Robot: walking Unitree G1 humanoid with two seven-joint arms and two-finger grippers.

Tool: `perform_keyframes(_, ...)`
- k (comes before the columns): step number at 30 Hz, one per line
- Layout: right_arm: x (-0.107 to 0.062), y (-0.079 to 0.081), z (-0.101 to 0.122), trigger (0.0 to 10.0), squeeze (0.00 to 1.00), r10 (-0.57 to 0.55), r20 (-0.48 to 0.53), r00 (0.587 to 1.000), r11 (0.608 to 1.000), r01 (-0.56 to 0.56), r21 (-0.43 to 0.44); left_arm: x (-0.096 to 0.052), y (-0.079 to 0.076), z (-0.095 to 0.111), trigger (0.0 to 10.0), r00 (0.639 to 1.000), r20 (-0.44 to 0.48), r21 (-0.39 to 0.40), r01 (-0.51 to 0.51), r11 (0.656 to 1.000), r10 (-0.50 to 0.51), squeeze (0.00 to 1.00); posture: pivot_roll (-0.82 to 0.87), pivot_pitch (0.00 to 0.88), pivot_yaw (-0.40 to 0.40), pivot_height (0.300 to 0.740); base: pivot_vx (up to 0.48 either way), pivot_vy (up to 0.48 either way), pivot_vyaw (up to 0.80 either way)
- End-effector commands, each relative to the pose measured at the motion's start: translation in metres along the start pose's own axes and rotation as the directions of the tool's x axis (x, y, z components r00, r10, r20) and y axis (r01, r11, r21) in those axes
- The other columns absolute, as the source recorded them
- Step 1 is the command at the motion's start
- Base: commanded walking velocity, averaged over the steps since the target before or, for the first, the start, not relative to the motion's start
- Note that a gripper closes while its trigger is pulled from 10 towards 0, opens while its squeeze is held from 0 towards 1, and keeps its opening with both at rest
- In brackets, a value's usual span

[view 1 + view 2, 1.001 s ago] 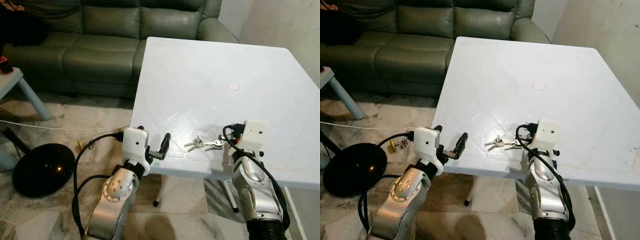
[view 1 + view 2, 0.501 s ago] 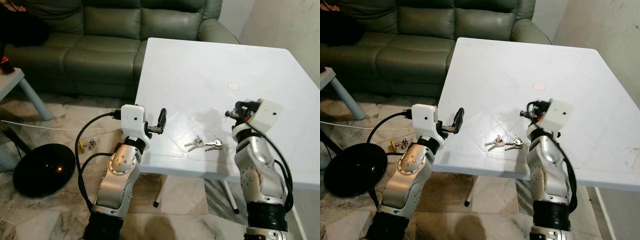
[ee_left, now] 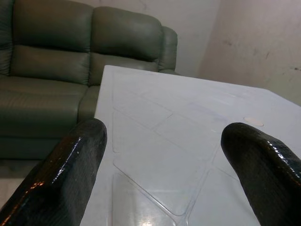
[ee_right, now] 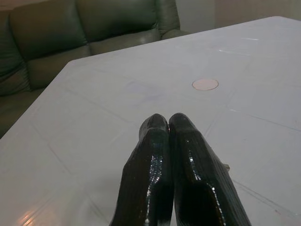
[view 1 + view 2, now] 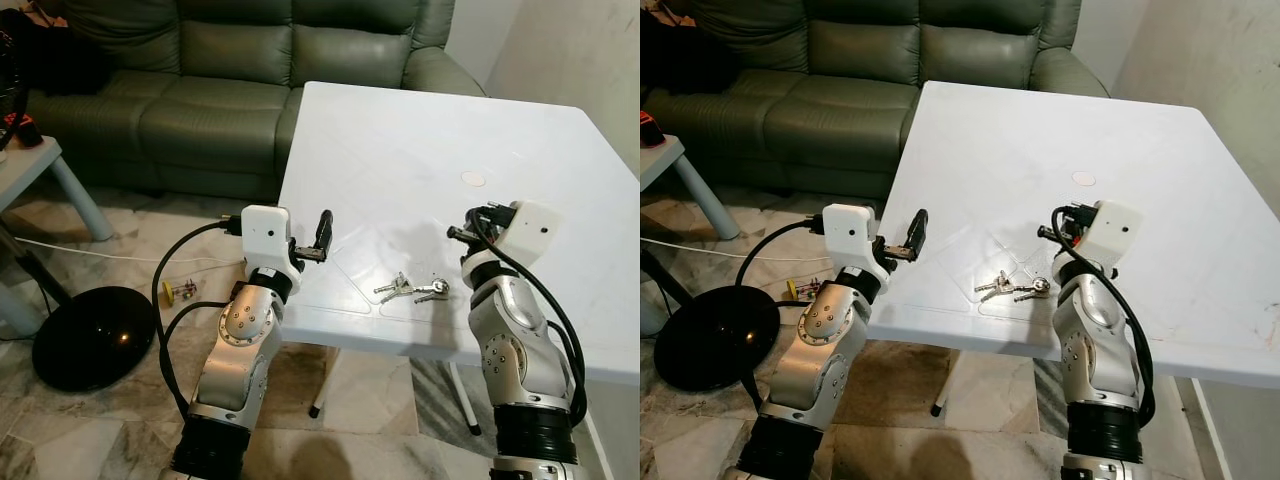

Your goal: Hang keys on a hook

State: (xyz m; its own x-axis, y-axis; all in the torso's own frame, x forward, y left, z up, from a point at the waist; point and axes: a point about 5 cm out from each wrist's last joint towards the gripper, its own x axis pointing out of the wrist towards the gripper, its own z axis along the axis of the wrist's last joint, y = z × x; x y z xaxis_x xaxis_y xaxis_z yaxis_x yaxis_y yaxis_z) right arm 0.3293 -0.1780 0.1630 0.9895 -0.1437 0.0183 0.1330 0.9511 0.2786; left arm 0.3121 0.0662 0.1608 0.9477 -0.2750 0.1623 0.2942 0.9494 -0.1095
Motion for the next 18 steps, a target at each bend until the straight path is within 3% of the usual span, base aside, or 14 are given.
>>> perform_keyframes(1,0.000,-0.003,0.001,10.0,0.00,-0.001,-0.004,1.000,1.000,0.001,0.009,0.000,-0.002,-0.003,10.0,1.000,-0.005,0.003,0.005,1.000,-0.005,0.00,0.14,0.022,-0.080,0.740,0.000,0.000,0.00)
perform_keyframes(4,-0.001,-0.001,0.003,10.0,0.00,0.028,0.007,1.000,0.996,-0.029,0.081,0.001,-0.001,-0.001,10.0,1.000,0.004,-0.005,0.002,1.000,-0.002,0.00,0.14,0.022,-0.080,0.740,0.000,0.000,0.00)
perform_keyframes(6,-0.004,0.003,0.009,10.0,0.00,0.127,0.036,0.991,0.943,-0.132,0.305,0.003,-0.001,0.001,10.0,1.000,0.011,-0.006,0.000,1.000,0.000,0.00,0.14,0.019,-0.081,0.740,0.000,0.000,0.00)
perform_keyframes(8,-0.001,-0.005,0.006,10.0,0.00,0.089,-0.019,0.996,0.880,-0.070,0.470,0.005,0.000,0.003,10.0,1.000,0.016,-0.012,-0.004,1.000,0.004,0.00,0.14,0.019,-0.083,0.740,0.000,0.000,0.00)
perform_keyframes(10,0.000,-0.009,0.001,10.0,0.00,0.076,-0.067,0.995,0.873,-0.034,0.487,0.006,0.001,0.003,10.0,1.000,0.018,-0.014,-0.007,1.000,0.007,0.00,0.14,0.018,-0.082,0.740,0.000,0.000,0.00)
perform_keyframes(11,0.001,-0.011,-0.002,10.0,0.00,0.069,-0.087,0.994,0.831,-0.010,0.556,0.006,0.001,0.003,10.0,1.000,0.019,-0.015,-0.007,1.000,0.008,0.00,0.14,0.018,-0.082,0.740,0.000,0.000,0.00)
perform_keyframes(12,0.002,-0.015,-0.003,10.0,0.00,0.062,-0.089,0.994,0.756,0.011,0.655,0.006,0.001,0.003,10.0,1.000,0.021,-0.014,-0.006,1.000,0.006,0.00,0.14,0.018,-0.082,0.740,0.000,0.000,0.00)
perform_keyframes(15,0.000,-0.018,0.002,10.0,0.00,0.052,-0.016,0.999,0.870,-0.037,0.492,0.007,0.001,0.003,10.0,1.000,0.024,-0.013,-0.007,1.000,0.007,0.00,0.14,0.018,-0.082,0.740,0.000,0.000,0.00)
perform_keyframes(16,-0.003,-0.019,0.010,10.0,0.00,0.057,0.072,0.996,0.927,-0.080,0.366,0.008,0.002,0.004,10.0,1.000,0.028,-0.009,-0.011,1.000,0.011,0.00,0.14,0.018,-0.082,0.740,0.000,0.000,0.00)
perform_keyframes(18,-0.006,-0.017,0.017,10.0,0.00,0.090,0.135,0.987,0.960,-0.123,0.253,0.009,0.003,0.005,10.0,0.999,0.034,-0.005,-0.014,1.000,0.014,0.00,0.14,0.023,-0.082,0.740,0.000,0.000,0.00)
